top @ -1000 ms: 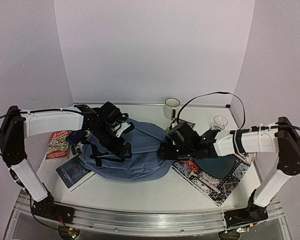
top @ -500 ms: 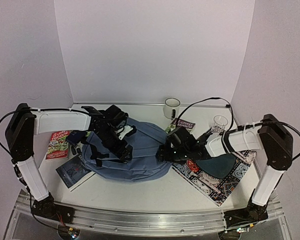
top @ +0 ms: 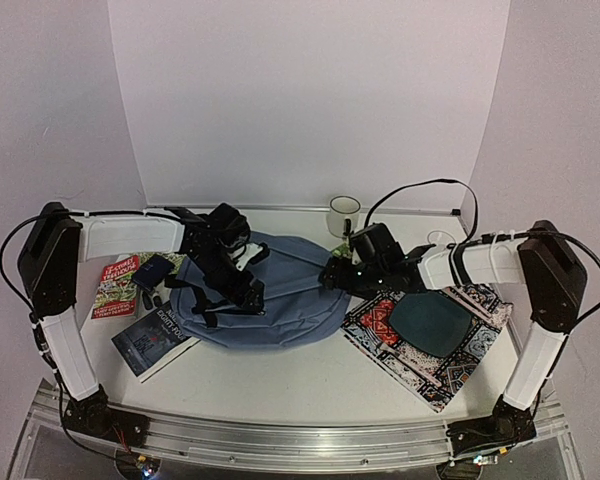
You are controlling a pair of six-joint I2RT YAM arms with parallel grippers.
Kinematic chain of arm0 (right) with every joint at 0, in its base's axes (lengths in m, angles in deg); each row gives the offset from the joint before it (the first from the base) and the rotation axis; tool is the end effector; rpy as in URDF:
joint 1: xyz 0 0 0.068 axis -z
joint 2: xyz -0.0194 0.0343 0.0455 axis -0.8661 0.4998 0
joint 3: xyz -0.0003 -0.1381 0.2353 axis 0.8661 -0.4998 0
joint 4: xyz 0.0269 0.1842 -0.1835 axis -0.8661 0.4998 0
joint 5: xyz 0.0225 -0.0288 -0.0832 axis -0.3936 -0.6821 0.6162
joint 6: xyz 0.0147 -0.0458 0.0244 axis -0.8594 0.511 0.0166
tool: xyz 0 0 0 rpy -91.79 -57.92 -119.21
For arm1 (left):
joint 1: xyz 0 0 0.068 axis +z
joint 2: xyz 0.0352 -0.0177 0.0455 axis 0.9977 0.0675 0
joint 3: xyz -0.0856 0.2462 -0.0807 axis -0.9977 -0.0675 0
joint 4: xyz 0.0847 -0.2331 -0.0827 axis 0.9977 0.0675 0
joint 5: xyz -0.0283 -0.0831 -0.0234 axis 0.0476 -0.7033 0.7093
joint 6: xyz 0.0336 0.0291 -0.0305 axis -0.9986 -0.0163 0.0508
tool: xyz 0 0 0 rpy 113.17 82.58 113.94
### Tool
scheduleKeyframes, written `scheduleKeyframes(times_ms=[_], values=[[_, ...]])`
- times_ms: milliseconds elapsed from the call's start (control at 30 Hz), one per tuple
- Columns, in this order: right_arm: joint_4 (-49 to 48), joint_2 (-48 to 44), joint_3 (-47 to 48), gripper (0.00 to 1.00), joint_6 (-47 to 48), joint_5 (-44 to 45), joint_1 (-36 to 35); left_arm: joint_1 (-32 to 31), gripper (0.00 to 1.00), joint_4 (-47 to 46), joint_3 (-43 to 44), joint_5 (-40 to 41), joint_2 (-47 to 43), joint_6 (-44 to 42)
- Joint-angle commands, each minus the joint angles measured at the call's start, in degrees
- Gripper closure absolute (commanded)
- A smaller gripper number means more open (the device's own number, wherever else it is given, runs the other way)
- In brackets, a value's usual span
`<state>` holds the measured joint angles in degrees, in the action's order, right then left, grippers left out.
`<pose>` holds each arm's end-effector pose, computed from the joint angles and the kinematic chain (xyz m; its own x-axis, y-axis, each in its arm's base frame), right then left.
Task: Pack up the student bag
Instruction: Adjust the student bag at the center of the board.
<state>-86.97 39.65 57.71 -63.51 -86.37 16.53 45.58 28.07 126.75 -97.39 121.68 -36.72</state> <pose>0.2914 0.2743 0.2074 -0.6602 0.3239 -0.6777 -0.2814 0.7298 0.6230 0.2759 -0.2453 0.2077 -0.7180 0.5873 -0.3735 0.6794 0.7080 -0.1927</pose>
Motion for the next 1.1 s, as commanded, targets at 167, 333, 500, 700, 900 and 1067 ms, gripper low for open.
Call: scheduleKeyframes(times_ms=[167, 333, 500, 700, 900, 1067], values=[[-2.10, 1.02, -2.09, 0.22, -1.81, -4.44, -0.43, -0.09, 0.20, -0.32, 0.08, -14.02, 0.88, -1.11], [-2.16, 0.41, 0.37, 0.21, 1.88, -4.00, -0.40, -0.06, 0.28, -0.07, -2.19, -23.97, -1.34, -0.92], [-1.51, 0.05, 2.10, 0.20, 3.86, -3.25, -0.41, -0.67, 0.34, -0.07, -5.56, -28.18, -3.26, 1.78], [3.27, -1.74, 3.70, 0.16, 5.48, -0.24, -0.44, -5.79, 0.37, -0.72, -6.96, -18.50, -7.33, 7.18], [8.52, -3.42, 3.86, 0.02, 0.40, -0.85, -0.46, -12.55, 0.53, -5.64, -8.12, -9.65, -8.17, 12.69], [9.70, -7.16, 0.01, 0.02, -8.17, -1.41, -0.54, -15.49, 0.63, -10.65, -9.58, -4.56, -8.59, 15.47]])
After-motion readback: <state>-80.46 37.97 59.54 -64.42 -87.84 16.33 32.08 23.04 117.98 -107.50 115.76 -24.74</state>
